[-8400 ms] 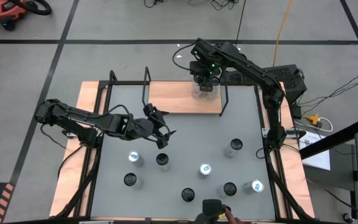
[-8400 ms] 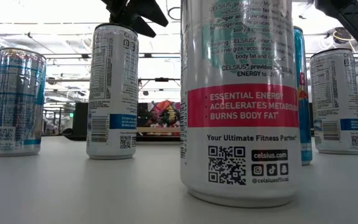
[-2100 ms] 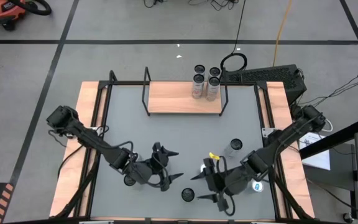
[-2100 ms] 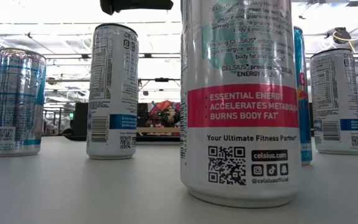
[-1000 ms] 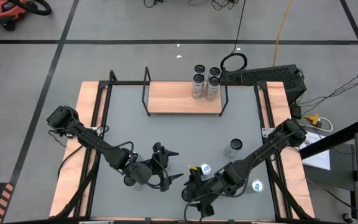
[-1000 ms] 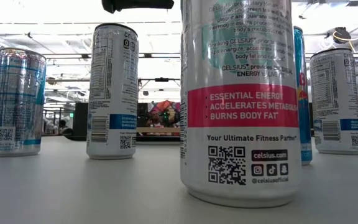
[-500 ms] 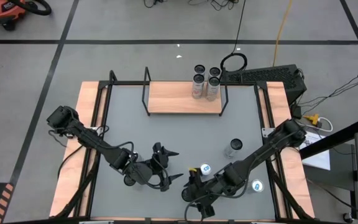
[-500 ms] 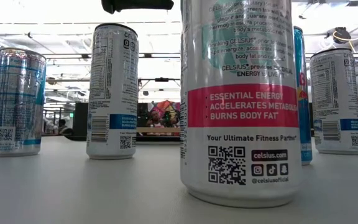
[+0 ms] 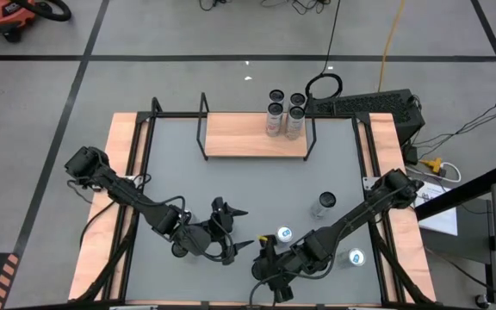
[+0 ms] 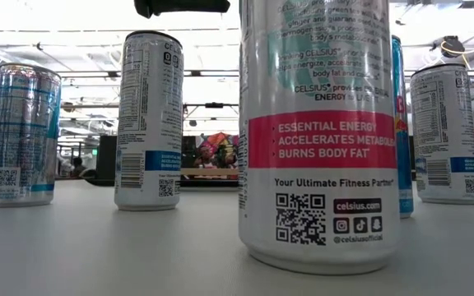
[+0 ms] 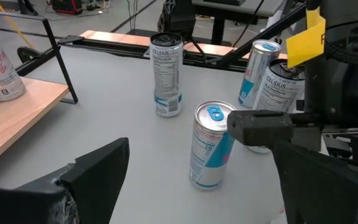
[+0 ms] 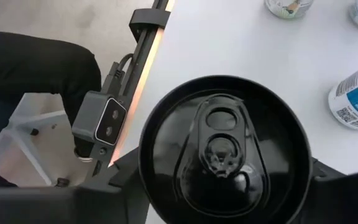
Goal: Place canned beverage on shelf
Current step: Put the white pink soda can on the shelf aligned with the white pink soda cans
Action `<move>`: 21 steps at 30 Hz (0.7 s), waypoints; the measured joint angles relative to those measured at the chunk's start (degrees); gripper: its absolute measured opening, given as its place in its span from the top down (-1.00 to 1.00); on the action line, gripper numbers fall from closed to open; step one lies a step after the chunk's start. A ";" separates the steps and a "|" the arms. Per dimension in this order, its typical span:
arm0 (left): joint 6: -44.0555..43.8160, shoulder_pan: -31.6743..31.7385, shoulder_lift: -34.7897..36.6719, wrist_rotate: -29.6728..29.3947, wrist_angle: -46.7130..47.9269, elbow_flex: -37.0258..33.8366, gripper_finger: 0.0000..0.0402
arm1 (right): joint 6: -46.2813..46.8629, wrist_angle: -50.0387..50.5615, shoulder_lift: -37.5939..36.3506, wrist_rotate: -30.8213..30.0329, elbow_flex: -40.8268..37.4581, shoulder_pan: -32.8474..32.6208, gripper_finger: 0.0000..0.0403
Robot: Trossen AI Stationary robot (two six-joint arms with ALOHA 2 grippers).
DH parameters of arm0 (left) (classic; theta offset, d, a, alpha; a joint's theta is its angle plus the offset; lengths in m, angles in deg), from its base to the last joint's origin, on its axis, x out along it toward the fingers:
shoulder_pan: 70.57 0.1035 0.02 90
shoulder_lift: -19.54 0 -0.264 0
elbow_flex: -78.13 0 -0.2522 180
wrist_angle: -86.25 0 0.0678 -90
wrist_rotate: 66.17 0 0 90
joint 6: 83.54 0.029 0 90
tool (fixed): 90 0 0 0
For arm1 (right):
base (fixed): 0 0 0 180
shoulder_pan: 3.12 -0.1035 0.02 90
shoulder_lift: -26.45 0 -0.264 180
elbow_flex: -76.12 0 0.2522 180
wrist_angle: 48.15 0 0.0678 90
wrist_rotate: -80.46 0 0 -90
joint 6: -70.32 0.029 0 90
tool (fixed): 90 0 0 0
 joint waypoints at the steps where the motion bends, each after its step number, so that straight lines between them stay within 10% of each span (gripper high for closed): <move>1: 0.00 0.00 0.00 0.00 -0.01 0.00 -0.96 | 0.00 0.00 0.00 0.00 0.00 0.00 -0.02; 21: 0.10 -0.33 -0.42 -0.20 0.28 0.00 -0.96 | -11.93 5.17 -12.42 1.55 -0.13 -0.52 -0.05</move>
